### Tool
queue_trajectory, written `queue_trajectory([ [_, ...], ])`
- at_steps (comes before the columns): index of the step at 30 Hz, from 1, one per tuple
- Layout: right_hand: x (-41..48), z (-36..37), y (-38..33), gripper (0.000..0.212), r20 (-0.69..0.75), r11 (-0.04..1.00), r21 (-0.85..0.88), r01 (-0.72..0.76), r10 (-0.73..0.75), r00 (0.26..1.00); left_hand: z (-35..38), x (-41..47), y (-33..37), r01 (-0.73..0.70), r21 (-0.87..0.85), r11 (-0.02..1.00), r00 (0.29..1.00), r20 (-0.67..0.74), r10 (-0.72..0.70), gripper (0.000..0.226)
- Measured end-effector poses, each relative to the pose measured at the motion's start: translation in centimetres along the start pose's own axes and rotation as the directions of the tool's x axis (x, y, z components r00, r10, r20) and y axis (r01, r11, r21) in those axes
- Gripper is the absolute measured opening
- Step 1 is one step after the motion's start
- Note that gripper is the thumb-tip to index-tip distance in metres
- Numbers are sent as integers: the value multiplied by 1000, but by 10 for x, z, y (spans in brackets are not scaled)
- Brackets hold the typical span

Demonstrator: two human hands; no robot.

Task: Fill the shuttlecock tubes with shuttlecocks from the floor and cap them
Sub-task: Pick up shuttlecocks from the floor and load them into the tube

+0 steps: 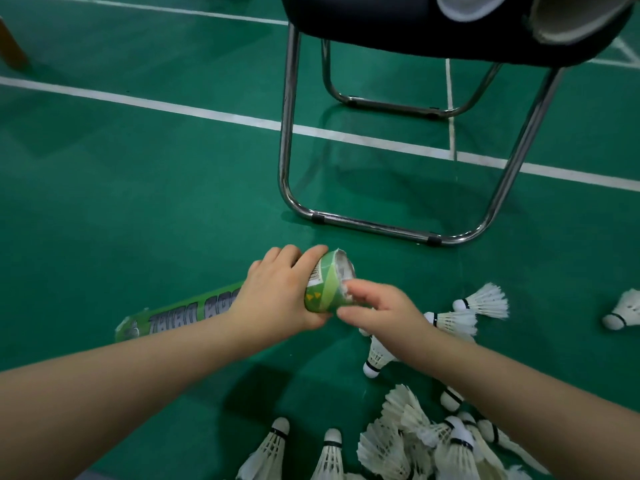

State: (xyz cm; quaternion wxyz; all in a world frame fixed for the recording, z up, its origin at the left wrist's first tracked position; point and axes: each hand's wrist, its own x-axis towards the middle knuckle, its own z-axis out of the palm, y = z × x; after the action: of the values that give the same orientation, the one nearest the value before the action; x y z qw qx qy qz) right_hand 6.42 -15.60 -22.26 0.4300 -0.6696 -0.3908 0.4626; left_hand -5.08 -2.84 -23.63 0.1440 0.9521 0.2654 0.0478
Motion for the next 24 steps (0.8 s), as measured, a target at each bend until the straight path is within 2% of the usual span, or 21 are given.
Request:
queue_trajectory([
  [3, 2, -5, -6, 46, 227, 986, -121, -117, 142, 963, -1, -6, 14, -68, 17, 998, 995, 70, 67, 93],
  [6, 1, -9, -9, 35, 307, 969, -162, -188, 231, 923, 1, -6, 25, -96, 60, 994, 988, 124, 88, 93],
  [8, -1, -12, -8, 13, 173, 986, -9, -166, 165, 971, 4, -2, 28, -80, 65, 995, 991, 110, 73, 89],
  [9, -2, -17, -8, 12, 43, 987, 101, -129, 125, 991, 6, 1, 29, -65, 51, 997, 993, 99, 60, 87],
  [10, -1, -25, -7, 14, -103, 976, 203, -76, 98, 990, 8, 4, 30, -51, 33, 998, 995, 89, 48, 86],
  [12, 3, -46, 2, 20, -356, 950, 310, -27, 142, 924, 13, 8, 30, -32, 27, 999, 995, 91, 29, 85],
  [14, 9, -63, 22, 18, -472, 968, 190, -166, 239, 849, 17, 8, 30, -23, 48, 999, 994, 104, 18, 85],
  [16, 10, -68, 48, 14, -432, 916, -65, -396, 332, 839, 20, 8, 29, -17, 58, 998, 993, 115, 10, 85],
  [17, 9, -67, 61, 18, -388, 869, -178, -461, 369, 845, 22, 9, 29, -16, 59, 998, 993, 120, 8, 85],
  [19, 9, -61, 84, 29, -315, 790, -370, -489, 389, 866, 24, 8, 31, -18, 60, 998, 992, 125, 10, 85],
  [21, 15, -58, 98, 39, -311, 714, -516, -473, 359, 880, 26, 7, 32, -23, 59, 998, 992, 125, 16, 84],
  [24, 29, -55, 112, 58, -370, 662, -568, -488, 324, 871, 28, 7, 33, -31, 59, 998, 992, 127, 23, 84],
])
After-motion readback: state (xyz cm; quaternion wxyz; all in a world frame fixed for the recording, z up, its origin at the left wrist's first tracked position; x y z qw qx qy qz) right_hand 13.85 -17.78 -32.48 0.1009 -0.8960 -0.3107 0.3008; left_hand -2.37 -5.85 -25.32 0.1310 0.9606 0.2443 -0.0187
